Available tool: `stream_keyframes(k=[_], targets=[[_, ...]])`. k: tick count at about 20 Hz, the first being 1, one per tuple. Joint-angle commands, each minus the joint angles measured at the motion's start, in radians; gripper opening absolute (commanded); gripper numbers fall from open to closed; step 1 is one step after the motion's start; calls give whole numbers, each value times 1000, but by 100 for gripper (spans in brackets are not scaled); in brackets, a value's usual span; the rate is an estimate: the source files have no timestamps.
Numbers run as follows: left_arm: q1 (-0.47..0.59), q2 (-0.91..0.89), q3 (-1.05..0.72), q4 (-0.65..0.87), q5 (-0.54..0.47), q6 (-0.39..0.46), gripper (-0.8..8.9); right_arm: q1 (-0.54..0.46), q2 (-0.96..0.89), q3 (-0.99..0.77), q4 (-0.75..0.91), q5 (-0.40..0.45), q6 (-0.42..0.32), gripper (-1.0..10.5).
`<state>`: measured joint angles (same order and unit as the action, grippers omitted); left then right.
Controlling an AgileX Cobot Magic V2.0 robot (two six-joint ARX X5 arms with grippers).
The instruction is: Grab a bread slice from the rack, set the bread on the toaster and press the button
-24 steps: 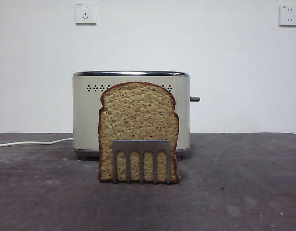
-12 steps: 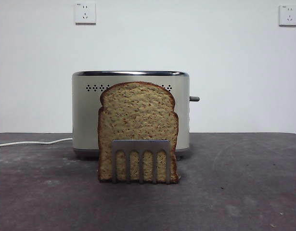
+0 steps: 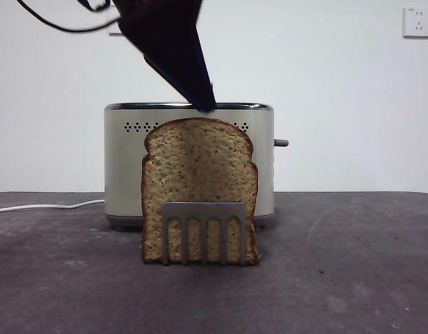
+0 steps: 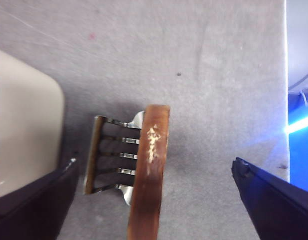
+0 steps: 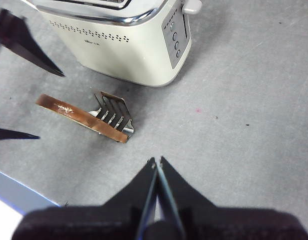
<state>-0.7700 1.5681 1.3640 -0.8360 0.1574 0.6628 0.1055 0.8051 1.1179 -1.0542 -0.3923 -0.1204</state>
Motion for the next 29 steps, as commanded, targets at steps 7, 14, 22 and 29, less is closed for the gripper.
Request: stream_keyframes(k=[7, 14, 22, 29], targets=[[-3, 63, -2, 13, -4, 23, 127, 3, 0, 3, 5, -3, -5, -12], [-3, 63, -2, 2, -3, 21, -13, 3, 0, 3, 5, -2, -5, -12], [-3, 24, 0, -3, -5, 22, -9, 3, 0, 3, 5, -3, -5, -12], [-2, -65, 124, -97, -95, 22, -8, 3, 0, 3, 5, -3, -5, -12]])
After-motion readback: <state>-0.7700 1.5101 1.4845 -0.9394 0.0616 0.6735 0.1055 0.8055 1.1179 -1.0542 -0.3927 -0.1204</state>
